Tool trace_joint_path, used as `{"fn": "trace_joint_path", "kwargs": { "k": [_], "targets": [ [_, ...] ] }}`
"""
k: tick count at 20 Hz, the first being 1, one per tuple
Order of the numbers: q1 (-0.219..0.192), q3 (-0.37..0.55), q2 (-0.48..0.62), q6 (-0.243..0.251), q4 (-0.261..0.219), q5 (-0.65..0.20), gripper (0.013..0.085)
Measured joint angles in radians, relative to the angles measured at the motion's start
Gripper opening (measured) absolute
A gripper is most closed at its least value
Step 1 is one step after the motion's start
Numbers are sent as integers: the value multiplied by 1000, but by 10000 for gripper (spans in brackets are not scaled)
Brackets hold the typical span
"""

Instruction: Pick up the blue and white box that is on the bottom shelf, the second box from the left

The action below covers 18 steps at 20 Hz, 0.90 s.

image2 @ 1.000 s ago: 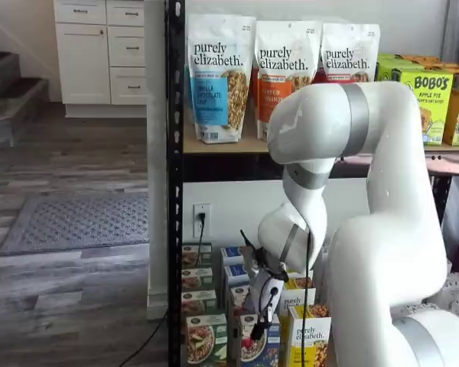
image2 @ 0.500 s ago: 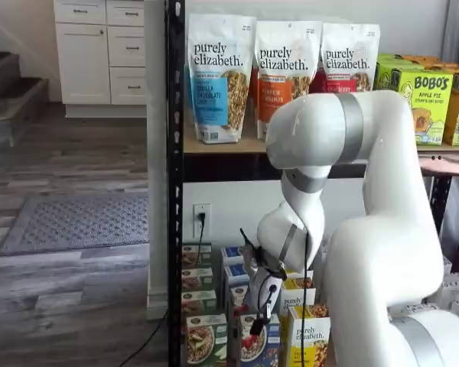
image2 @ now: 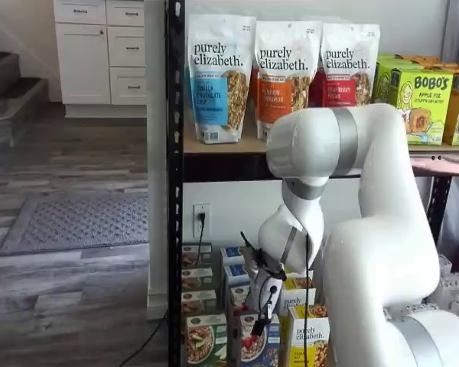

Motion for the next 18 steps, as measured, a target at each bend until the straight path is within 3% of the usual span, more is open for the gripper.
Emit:
{"fn": "trace_joint_path", "kwargs": {
  "k": [10,18],
  "targets": [
    [-17,-95,80,18,-35,16,850],
    [-23,-147,124,91,-122,38,850]
  ]
}}
